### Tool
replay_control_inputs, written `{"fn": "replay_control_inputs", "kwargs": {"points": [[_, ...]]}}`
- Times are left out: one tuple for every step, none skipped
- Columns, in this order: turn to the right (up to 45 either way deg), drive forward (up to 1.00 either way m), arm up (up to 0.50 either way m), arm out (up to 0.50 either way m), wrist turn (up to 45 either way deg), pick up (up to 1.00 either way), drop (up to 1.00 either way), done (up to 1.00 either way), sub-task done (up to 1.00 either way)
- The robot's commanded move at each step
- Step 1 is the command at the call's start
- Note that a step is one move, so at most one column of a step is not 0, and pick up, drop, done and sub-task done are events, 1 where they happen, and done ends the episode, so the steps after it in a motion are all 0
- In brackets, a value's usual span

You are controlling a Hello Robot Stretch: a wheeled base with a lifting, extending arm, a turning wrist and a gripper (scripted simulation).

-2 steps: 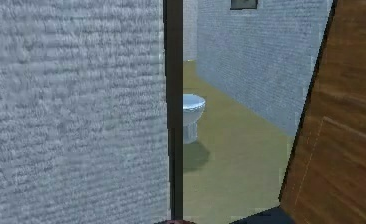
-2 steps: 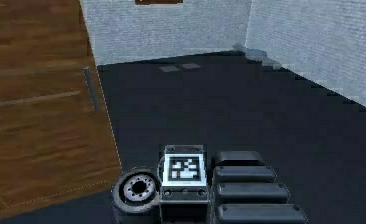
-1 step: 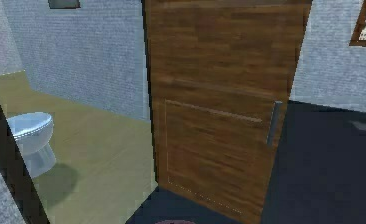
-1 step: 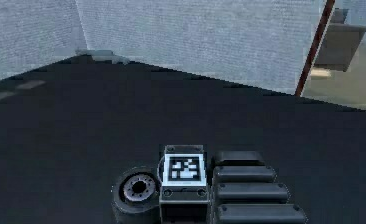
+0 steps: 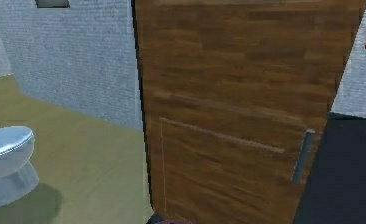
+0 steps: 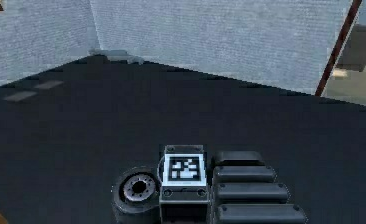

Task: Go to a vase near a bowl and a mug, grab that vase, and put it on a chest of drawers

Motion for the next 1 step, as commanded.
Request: {"fn": "replay_control_inputs", "kwargs": {"points": [[-36.0,0.0,0.0,0.0,0.0,0.0,0.0,0.0,0.0]]}}
